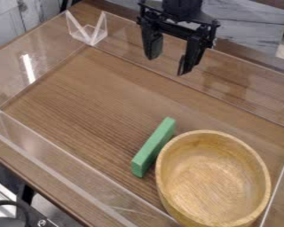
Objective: Put the green block in the brown bowl
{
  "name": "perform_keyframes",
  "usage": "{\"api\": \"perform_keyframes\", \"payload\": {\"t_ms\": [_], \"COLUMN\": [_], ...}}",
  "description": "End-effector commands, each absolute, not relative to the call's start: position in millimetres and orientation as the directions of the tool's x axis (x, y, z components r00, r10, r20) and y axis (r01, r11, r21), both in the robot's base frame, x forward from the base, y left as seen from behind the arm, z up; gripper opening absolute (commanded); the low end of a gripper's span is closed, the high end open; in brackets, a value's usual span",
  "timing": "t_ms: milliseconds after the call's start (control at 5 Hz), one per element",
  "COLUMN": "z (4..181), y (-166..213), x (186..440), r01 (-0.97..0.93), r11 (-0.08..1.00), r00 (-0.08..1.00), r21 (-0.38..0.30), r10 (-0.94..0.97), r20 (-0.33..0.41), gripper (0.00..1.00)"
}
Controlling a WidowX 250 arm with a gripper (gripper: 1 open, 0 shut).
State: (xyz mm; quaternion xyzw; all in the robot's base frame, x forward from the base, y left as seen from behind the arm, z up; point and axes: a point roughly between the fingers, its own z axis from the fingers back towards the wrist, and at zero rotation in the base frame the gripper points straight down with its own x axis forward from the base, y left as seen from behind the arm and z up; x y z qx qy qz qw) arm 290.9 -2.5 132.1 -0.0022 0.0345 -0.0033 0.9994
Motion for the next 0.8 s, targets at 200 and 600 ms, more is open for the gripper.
{"api": "perform_keyframes", "payload": {"t_ms": [200,600], "z": [88.7,59.0], "y": [6,-11], "x": [220,194], "r01": [0.033,0.085], "r11": [0.999,0.996], "r00": [0.997,0.995], "r21": [-0.011,-0.015], "r10": [-0.033,-0.084], "r20": [-0.069,0.043], "gripper": [1.0,1.0]}}
